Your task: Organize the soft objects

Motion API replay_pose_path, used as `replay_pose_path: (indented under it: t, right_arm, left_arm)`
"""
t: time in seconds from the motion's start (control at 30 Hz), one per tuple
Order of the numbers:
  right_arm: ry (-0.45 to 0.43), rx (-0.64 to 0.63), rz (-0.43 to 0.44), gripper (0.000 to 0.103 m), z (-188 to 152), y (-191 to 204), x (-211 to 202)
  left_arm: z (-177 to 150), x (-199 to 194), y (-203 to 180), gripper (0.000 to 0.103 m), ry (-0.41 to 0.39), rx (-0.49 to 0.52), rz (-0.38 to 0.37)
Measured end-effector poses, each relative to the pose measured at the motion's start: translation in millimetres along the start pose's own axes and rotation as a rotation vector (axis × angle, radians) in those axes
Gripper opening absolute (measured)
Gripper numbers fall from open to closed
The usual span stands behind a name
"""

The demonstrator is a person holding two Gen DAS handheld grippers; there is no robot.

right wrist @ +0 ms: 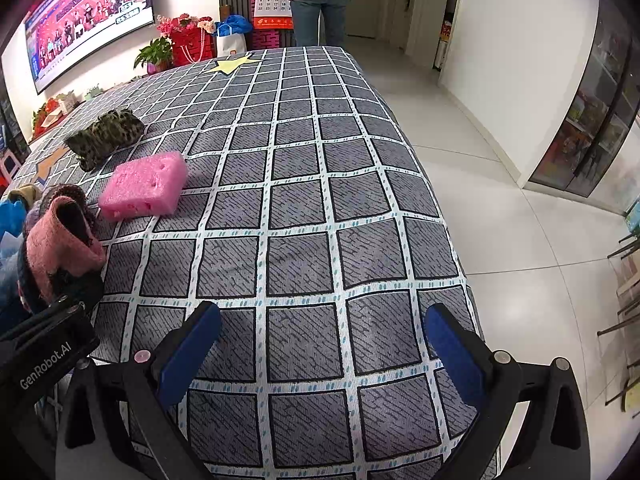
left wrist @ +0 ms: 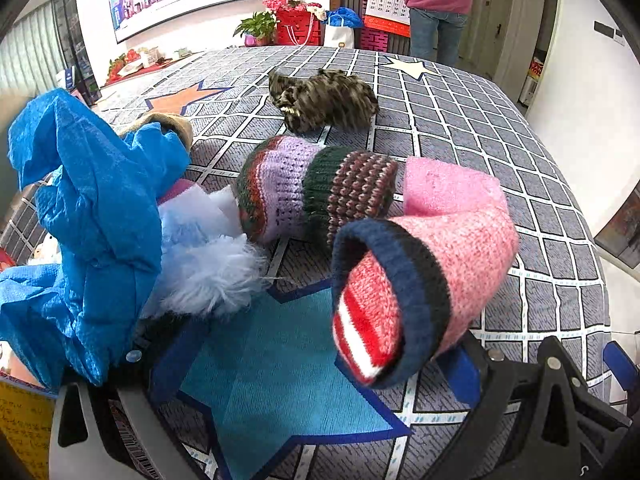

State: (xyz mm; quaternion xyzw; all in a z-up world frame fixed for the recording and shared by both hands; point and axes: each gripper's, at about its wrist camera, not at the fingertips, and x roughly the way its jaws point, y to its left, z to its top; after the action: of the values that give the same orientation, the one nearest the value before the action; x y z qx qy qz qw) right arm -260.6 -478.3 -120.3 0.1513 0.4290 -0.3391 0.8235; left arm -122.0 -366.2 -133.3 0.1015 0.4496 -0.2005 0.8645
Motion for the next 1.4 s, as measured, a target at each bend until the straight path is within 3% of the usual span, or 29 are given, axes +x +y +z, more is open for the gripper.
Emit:
replay_pose_path:
  t: [0.4,0.57,0.77,0.87,1.0,1.07,1.3,1.4]
  right_arm:
    - [0.090,0.017,-0.022,0.102,15,-4,6]
    - [0.196,0.101,-0.017,0.102,24,-26,11]
    - [0.257,0.177,-0.029,0.102,36,-53,14]
    - [0.249,0.166,0.019,0.102,49,-57,11]
    - [0.222,0.098,0.124,0.102,71,-52,2]
    - [0.203,-0.009,0.185,0.102,90,-45,-3]
    - [0.043,-0.338,0.187,0.102,122,0,-14]
    - [0.038,-0.460,0.261,0.102,125,23,-8]
  left_arm:
    - [0,0,0,0.103,0.000,0.000,0.000]
    - [0,-1,0,0.103,0.000,0.000,0.000]
    - [0,-1,0,0.103,0.000,0.000,0.000]
    - [0,-1,0,0.103,0.000,0.000,0.000]
    - [0,-1,0,0.103,-0.001,0.001,0.000]
    - [0,-1,-1,0.103,0.000,0.001,0.000]
    - [3,0,-2,0.103,-0.002,-0.022,0.005]
    - [4,-3,-3,0.103,0.000,-0.011,-0.003]
